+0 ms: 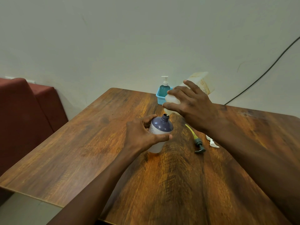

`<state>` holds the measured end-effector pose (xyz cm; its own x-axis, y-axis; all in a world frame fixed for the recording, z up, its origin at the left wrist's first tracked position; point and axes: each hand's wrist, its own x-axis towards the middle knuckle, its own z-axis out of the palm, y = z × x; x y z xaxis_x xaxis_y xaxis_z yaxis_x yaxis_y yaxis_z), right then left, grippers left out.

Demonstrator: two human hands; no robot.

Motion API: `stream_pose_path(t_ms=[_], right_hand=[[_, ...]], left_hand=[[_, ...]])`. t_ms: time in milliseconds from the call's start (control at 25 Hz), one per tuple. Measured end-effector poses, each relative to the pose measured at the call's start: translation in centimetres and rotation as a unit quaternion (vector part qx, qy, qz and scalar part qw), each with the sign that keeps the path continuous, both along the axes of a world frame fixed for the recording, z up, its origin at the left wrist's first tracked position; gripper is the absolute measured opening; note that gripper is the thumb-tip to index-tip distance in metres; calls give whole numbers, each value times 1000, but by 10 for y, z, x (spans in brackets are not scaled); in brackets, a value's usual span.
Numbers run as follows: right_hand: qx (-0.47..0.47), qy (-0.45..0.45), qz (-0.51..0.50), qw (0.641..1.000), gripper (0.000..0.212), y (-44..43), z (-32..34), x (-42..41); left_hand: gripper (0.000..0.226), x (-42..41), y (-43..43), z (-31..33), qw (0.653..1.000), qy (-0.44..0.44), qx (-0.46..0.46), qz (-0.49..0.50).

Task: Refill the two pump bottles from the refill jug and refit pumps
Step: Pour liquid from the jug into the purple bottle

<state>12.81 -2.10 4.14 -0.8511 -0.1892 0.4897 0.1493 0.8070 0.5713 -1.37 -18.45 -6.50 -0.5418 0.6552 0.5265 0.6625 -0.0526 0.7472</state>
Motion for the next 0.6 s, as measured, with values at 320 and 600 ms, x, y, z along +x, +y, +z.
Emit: stream_pose_path(t_ms=[320, 600], right_hand=[[18, -1, 13, 1000, 34, 2, -1, -1], [25, -6, 11, 1000, 34, 3, 0, -2]], left_hand=[[76, 1, 0, 3, 1000, 1, -4, -7], [71, 5, 1, 5, 1000, -3, 1, -8]])
